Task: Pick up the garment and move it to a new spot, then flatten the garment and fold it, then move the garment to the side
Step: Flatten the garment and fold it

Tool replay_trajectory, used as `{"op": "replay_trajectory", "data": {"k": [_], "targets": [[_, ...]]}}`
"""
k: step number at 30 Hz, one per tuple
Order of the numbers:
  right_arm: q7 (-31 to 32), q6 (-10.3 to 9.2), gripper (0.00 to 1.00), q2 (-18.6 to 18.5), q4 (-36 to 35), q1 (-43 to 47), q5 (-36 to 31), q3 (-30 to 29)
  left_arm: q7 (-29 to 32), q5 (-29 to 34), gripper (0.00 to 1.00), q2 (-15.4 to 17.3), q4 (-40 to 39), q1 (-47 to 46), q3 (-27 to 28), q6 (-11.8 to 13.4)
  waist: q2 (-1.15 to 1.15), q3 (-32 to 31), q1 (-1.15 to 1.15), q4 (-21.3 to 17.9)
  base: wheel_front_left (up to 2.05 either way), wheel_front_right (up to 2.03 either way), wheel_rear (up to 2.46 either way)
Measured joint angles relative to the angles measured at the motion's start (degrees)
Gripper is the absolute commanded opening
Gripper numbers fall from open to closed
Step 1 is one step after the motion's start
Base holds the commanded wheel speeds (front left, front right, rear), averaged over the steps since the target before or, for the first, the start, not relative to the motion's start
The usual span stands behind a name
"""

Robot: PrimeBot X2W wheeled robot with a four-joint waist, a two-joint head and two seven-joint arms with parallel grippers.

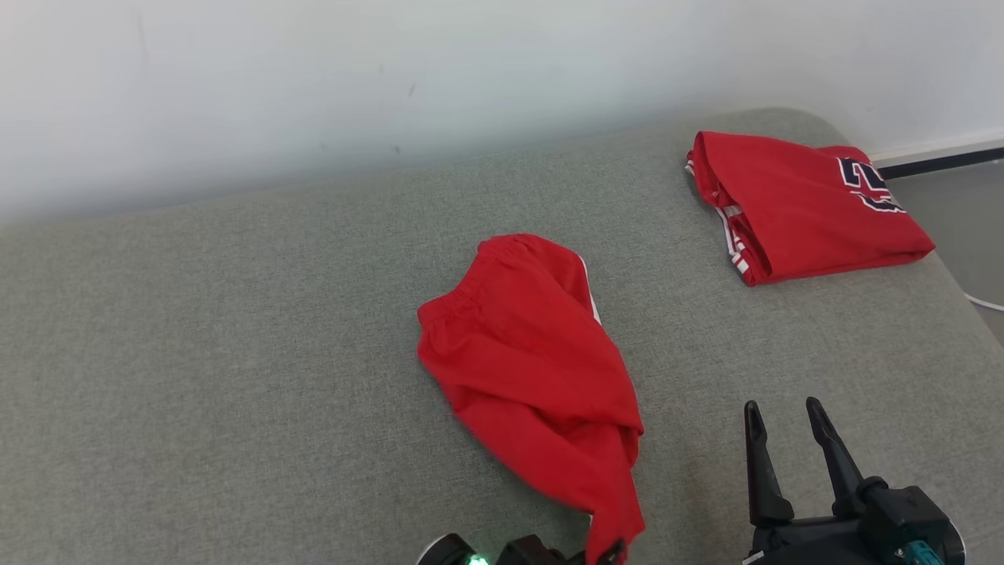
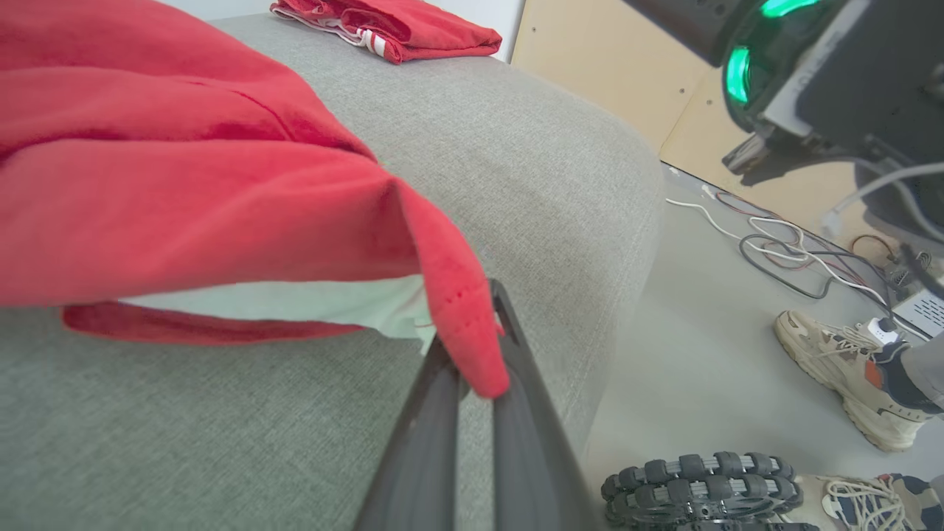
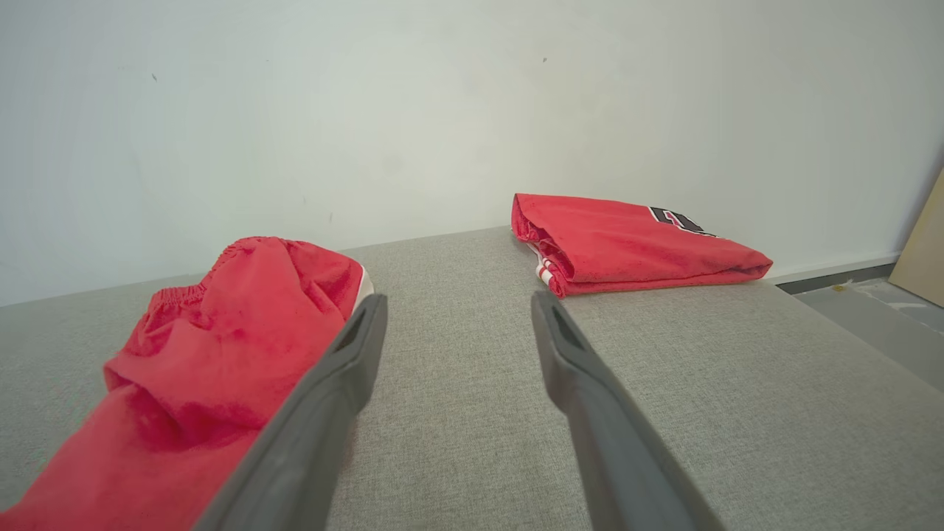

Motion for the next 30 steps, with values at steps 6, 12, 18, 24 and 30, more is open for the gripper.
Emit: {"op": "replay_trajectory", "data": {"k": [6, 12, 18, 24, 30], "targets": [[-0.05, 0.00, 1.00, -0.01, 0.15, 0.43, 0.00, -0.73, -2.08, -1.40, 1.00, 0.01, 1.15, -1.56, -0.05, 0.96, 0.00, -0.88, 0.00, 0.83, 0.00, 0.00, 0.00], [-0.07, 0.00, 1.00, 0.00, 0.54, 2.18, 0.24, -1.15, -3.07, -2.48, 1.00, 0.00, -6.08, -0.49, 1.86, 3.09, 0.00, -2.78, 0.00, 2.65, 0.00, 0.00, 0.00], [-0.08, 0.00, 1.00, 0.00, 0.51, 3.30, 0.64, -1.07, -3.37, -2.26, 1.00, 5.02, -14.84, 2.22, 7.65, 9.03, -0.01, -4.33, 0.00, 5.44, 0.00, 0.00, 0.00], [-0.18, 0.00, 1.00, 0.00, 0.59, 3.89, 0.80, -0.89, -3.55, -1.14, 1.00, 11.70, -21.34, 5.63, 17.62, 15.52, -0.01, -5.46, 0.00, 8.25, 0.00, 0.00, 0.00], [-0.19, 0.00, 1.00, 0.00, 0.79, 4.28, 0.53, -0.48, -3.55, -0.35, 1.00, 16.42, -26.30, 11.98, 28.74, 18.39, 0.00, -6.26, -0.01, 10.37, 0.00, 0.00, 0.00]]}}
